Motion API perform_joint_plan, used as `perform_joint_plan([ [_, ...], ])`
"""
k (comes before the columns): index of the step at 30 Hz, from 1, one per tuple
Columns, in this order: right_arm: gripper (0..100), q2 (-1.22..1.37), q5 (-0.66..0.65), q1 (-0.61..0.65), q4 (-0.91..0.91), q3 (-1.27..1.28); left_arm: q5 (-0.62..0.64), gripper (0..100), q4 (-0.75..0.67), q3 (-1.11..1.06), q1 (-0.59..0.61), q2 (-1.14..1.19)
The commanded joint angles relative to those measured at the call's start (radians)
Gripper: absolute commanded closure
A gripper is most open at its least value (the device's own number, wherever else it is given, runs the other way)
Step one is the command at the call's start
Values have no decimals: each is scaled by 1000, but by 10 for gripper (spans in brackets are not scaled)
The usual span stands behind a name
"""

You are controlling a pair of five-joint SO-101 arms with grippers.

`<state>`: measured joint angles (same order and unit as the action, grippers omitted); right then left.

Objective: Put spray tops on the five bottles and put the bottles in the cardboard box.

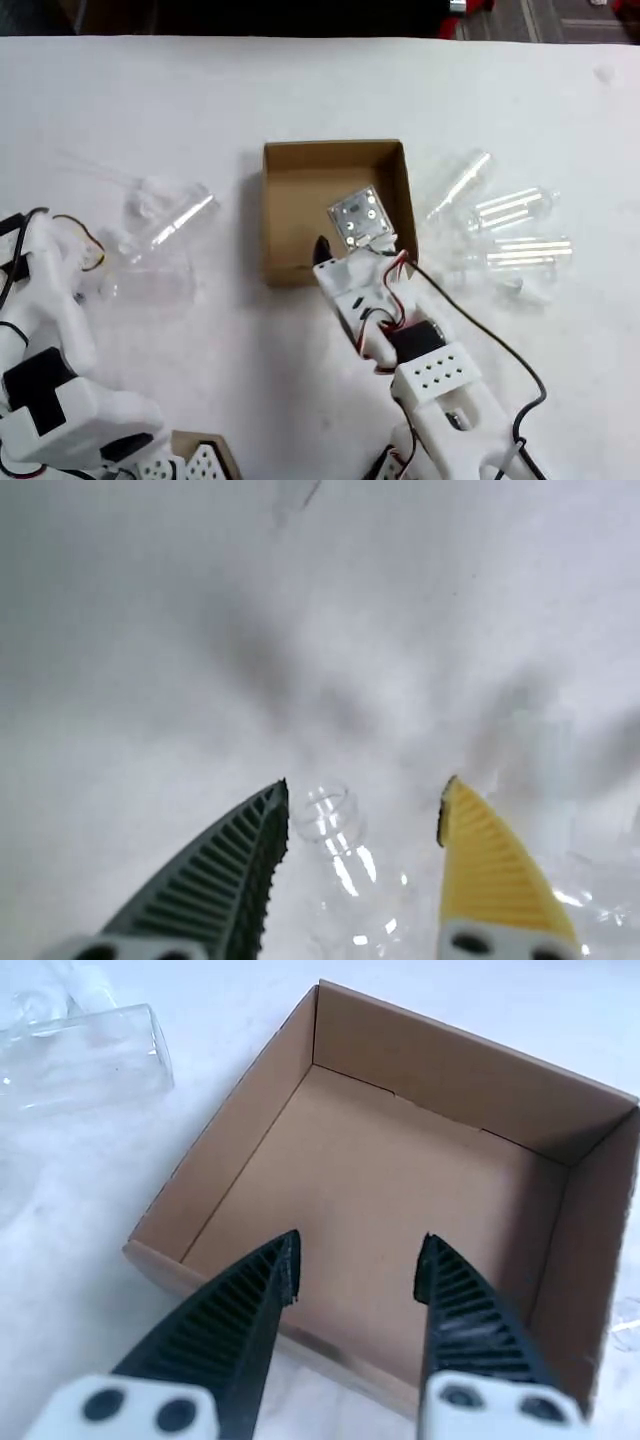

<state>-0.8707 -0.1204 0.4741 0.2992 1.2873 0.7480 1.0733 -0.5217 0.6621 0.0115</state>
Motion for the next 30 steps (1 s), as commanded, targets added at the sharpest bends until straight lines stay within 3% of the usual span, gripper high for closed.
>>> perform_joint_plan([
  [1, 826, 1, 0, 7, -24, -6, 14, 758, -118, 43, -28, -5],
  [5, 826, 1, 0, 7, -24, -6, 14, 758, -158, 97, -74, -5],
  [8, 826, 1, 0, 7, -24, -6, 14, 757, -80, 155, -120, -12],
  [16, 826, 1, 0, 7, -24, -6, 6, 755, 497, 476, -90, -13],
  [20, 826, 1, 0, 7, -24, -6, -32, 757, 713, 571, -84, -7],
  [30, 826, 1, 0, 7, -24, -6, -21, 757, 499, 255, -79, -7],
])
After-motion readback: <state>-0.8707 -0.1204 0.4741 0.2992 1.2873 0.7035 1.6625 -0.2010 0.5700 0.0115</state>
